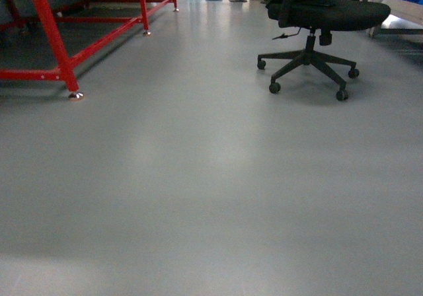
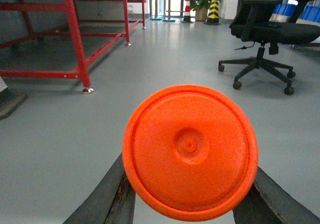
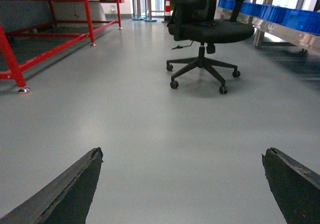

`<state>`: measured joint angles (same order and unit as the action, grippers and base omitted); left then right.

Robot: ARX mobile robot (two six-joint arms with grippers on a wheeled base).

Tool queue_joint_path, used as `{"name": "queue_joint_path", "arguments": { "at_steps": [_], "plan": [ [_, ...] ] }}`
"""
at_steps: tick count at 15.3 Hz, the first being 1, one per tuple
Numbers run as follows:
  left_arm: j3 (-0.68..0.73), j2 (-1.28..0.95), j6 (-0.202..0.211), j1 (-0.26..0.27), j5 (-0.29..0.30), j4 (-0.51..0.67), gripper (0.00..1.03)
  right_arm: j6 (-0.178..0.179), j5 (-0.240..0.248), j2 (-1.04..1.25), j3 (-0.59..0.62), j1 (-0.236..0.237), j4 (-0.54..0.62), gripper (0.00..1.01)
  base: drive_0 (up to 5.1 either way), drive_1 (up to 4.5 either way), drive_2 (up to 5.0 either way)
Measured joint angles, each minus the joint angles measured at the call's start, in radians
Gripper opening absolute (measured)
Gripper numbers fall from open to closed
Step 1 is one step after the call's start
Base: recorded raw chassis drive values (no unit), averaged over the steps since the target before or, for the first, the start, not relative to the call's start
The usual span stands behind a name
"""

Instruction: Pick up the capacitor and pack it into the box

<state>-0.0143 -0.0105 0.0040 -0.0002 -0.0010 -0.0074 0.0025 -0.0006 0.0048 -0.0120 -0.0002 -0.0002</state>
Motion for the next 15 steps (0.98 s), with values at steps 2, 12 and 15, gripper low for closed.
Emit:
{"name": "queue_joint_path", "arguments": {
  "at_steps": [2,12,15],
  "plan": [
    [0.000,0.000,0.000,0.000,0.000,0.001,0.42,0.000,0.000,0.000,0.000,0.000,0.000,0.98,-5.0,2.42,2.4],
    [0.000,0.000,0.000,0.000,0.000,0.002,0.42,0.000,0.001,0.000,0.000,0.000,0.000,0.98,-5.1,2.38,2.4],
    [0.000,0.000,0.000,0.000,0.000,0.003,0.42,0.000,0.000,0.000,0.000,0.000,-0.007,0.98,-5.1,2.36,2.4]
  ]
}}
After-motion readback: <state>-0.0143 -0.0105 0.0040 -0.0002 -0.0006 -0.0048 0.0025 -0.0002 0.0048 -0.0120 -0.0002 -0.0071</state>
